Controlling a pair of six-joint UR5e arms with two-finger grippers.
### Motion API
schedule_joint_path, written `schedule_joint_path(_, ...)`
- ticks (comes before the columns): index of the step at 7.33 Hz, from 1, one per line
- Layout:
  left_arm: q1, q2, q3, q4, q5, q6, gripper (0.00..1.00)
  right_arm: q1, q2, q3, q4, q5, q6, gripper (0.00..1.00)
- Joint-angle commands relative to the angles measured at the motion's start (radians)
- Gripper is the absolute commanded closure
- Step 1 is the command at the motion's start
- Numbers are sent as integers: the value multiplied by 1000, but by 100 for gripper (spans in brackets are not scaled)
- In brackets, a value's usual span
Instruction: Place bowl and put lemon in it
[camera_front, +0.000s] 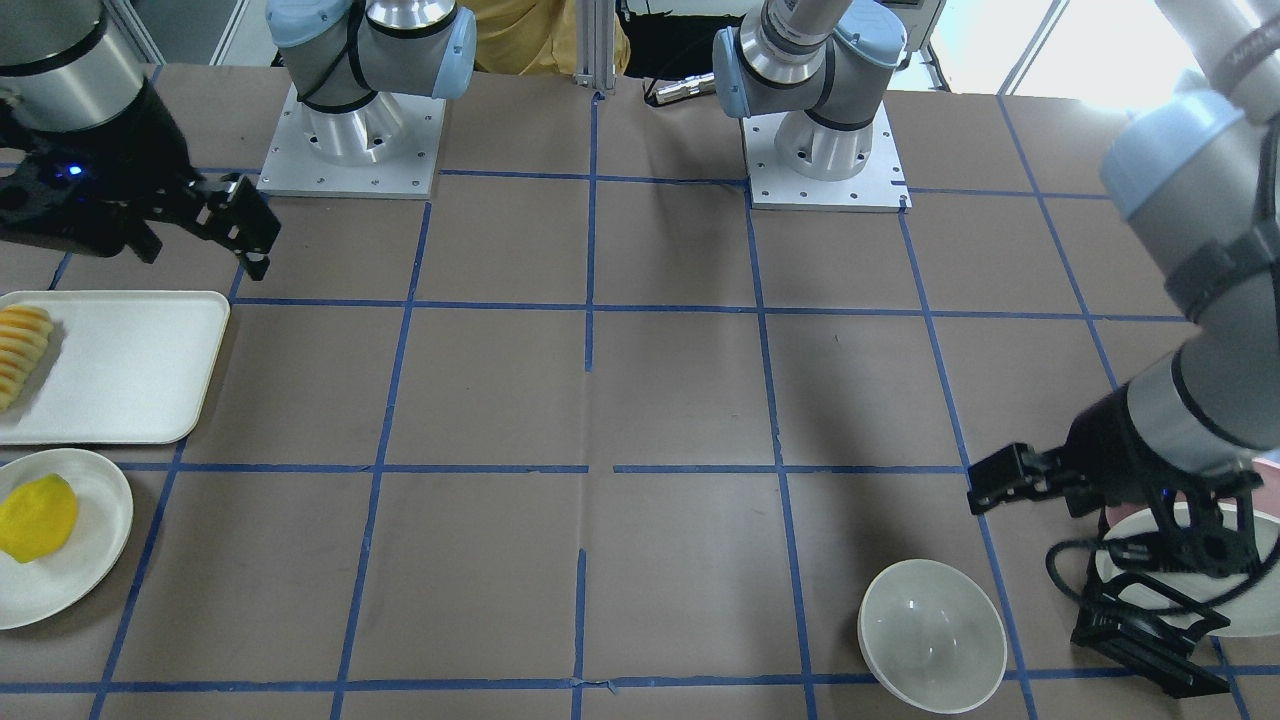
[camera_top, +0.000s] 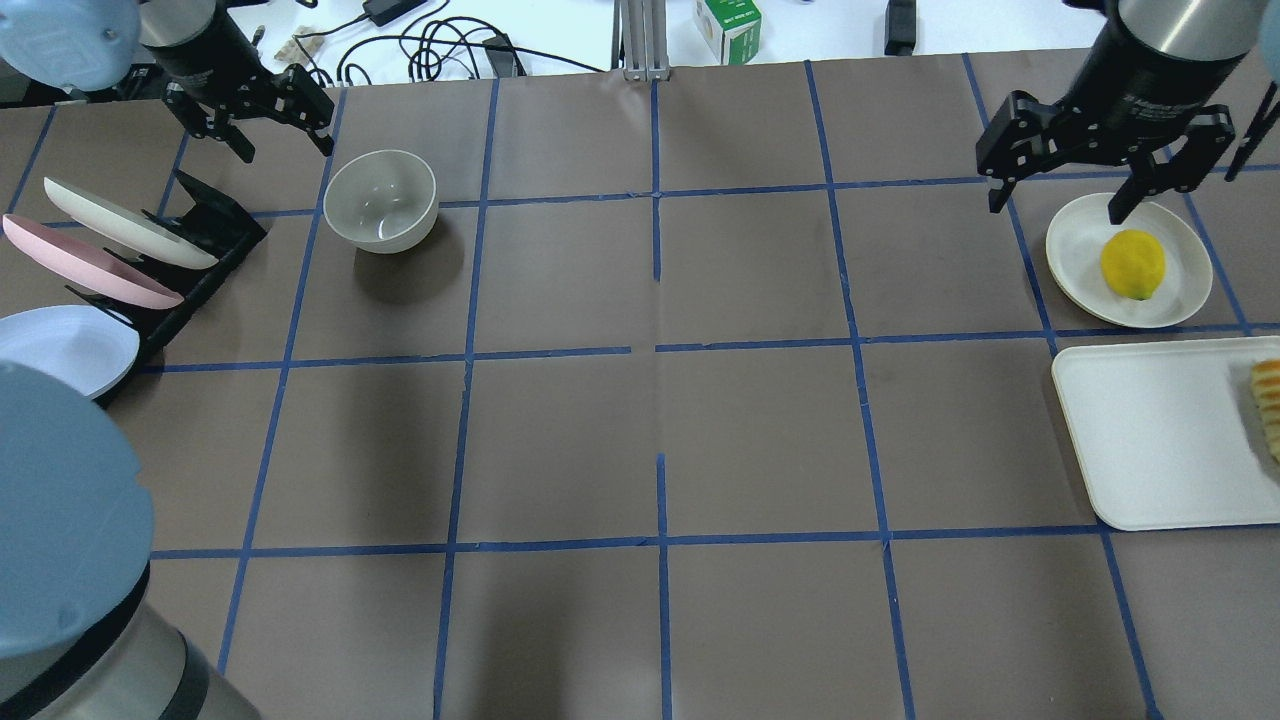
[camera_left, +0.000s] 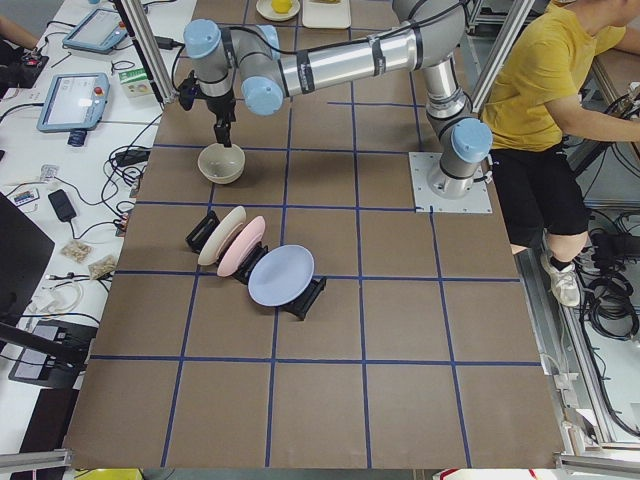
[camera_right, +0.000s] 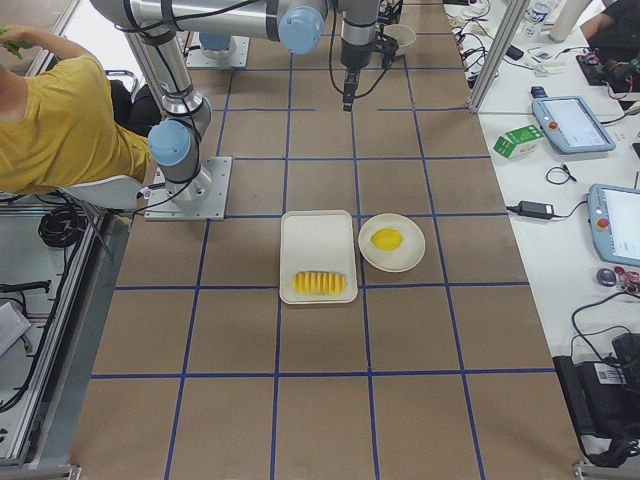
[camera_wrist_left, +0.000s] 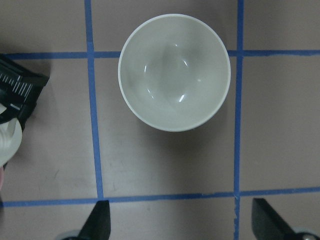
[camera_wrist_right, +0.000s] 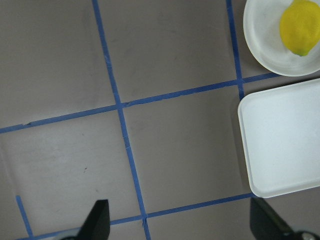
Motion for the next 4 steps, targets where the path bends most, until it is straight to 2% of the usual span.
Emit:
schedule_joint_path(1, 4, -123, 8, 151, 2, 58, 0, -110, 134, 0, -130, -3, -155, 0)
schedule_joint_path(2, 8, -149, 3, 164, 5, 56, 0, -153, 174, 0, -204, -5, -274, 0)
schedule_joint_path(4, 21, -203, 3, 187, 7, 55, 0, -229, 263, 0, -213, 2, -379, 0)
